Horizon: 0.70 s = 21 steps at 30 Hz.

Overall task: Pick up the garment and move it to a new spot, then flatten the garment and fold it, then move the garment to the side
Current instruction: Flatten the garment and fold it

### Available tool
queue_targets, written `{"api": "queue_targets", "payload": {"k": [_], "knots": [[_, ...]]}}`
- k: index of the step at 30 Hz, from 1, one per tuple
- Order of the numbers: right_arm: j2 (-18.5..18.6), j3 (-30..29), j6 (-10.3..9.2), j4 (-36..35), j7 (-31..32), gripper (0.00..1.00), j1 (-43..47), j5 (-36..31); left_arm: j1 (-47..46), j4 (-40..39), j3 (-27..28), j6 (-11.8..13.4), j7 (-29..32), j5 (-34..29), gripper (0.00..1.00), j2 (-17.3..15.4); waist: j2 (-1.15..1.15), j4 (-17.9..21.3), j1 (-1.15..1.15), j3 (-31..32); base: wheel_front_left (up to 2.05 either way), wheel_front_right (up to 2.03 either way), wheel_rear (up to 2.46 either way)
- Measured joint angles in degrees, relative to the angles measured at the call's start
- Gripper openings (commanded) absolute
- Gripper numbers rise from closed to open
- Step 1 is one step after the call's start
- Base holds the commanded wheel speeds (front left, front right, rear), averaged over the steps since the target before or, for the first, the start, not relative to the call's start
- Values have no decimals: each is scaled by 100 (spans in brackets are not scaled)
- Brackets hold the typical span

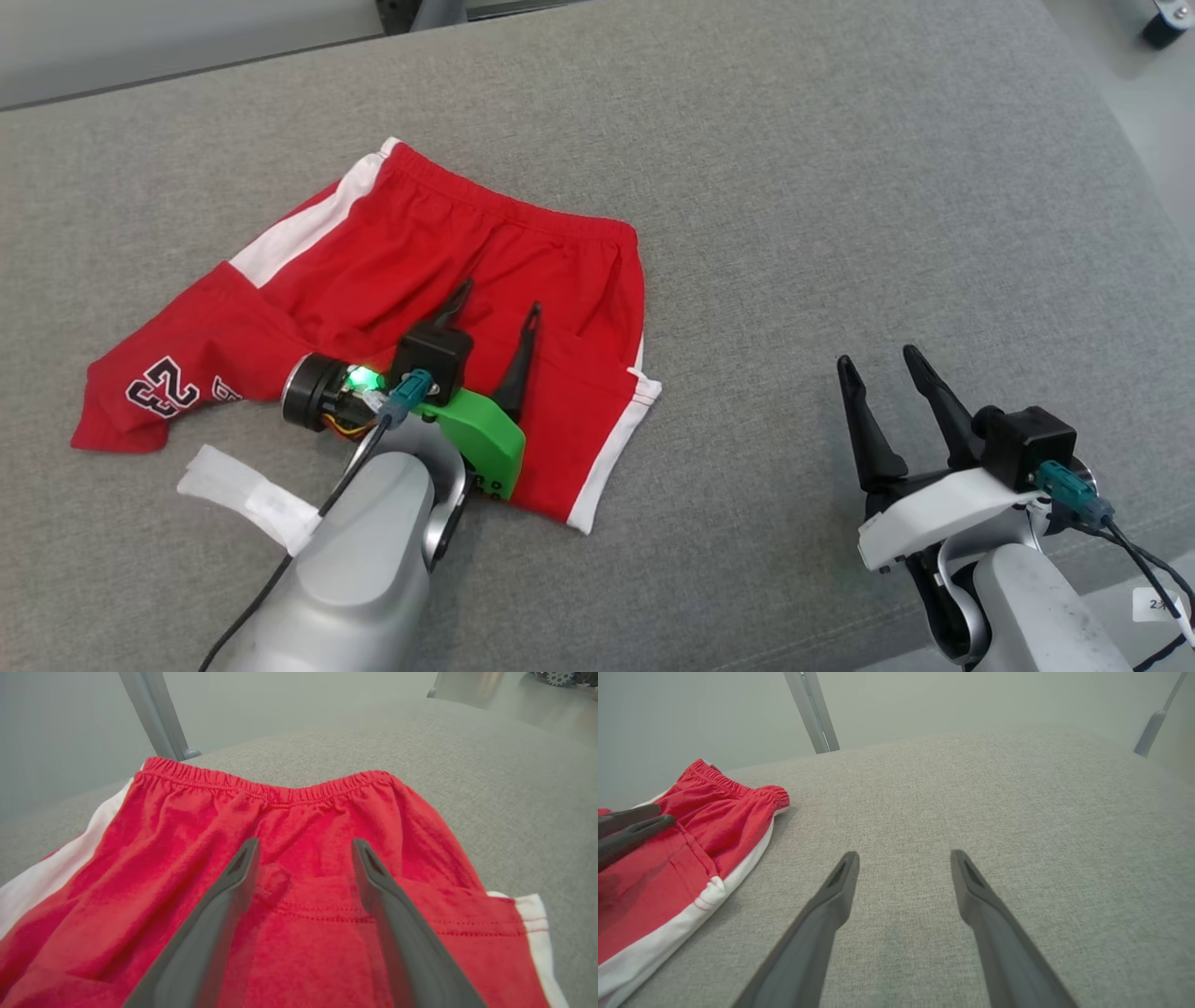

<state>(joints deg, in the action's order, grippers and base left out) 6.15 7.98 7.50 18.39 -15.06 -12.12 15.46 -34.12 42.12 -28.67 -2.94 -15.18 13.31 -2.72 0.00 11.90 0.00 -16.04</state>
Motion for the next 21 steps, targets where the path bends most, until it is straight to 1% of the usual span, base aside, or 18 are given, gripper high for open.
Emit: {"api": "queue_targets", "payload": {"k": [1,2,3,4,5,6,7,9,15,16,17,18,21], "knots": [[-11,-9,0,1,1,100,0,1,-64,135,0,32,1,-51,96,-1,0,40,0,-40,0,0,0],[-18,-10,0,3,0,100,0,1,-101,240,33,56,1,-60,78,1,0,79,0,-74,0,0,0],[-21,-19,0,8,1,100,0,1,-127,293,63,96,2,-60,68,0,0,113,0,-102,0,0,0],[-26,-26,0,12,0,100,0,1,-155,325,92,142,2,-60,68,1,0,142,0,-126,0,0,0],[-37,-33,0,14,0,100,1,0,-173,360,113,164,0,-58,80,2,0,163,0,-145,0,0,0],[-47,-41,0,20,1,100,1,0,-174,389,119,170,1,-58,93,0,0,176,0,-157,0,0,0],[-56,-54,0,26,0,100,1,0,-171,422,116,182,1,-58,100,2,0,175,0,-159,0,0,0],[-73,-69,0,32,1,100,1,0,-141,449,146,240,1,-29,100,2,0,156,0,-144,0,0,0],[-104,-35,0,42,1,100,3,-1,6,532,144,279,1,-18,100,-2,0,43,0,-73,0,0,0],[-104,-25,0,41,0,100,3,-1,8,570,147,278,1,-18,81,0,0,28,0,-69,0,0,0],[-104,-16,0,41,0,100,3,-1,8,609,165,278,1,-13,27,1,0,17,0,-67,0,0,0],[-103,-7,0,41,0,100,2,-1,7,637,180,277,1,9,0,-1,0,10,0,-69,0,0,0],[-91,-3,0,36,0,100,0,0,-2,564,234,242,1,18,0,-2,0,-9,0,-83,0,0,0]]}}
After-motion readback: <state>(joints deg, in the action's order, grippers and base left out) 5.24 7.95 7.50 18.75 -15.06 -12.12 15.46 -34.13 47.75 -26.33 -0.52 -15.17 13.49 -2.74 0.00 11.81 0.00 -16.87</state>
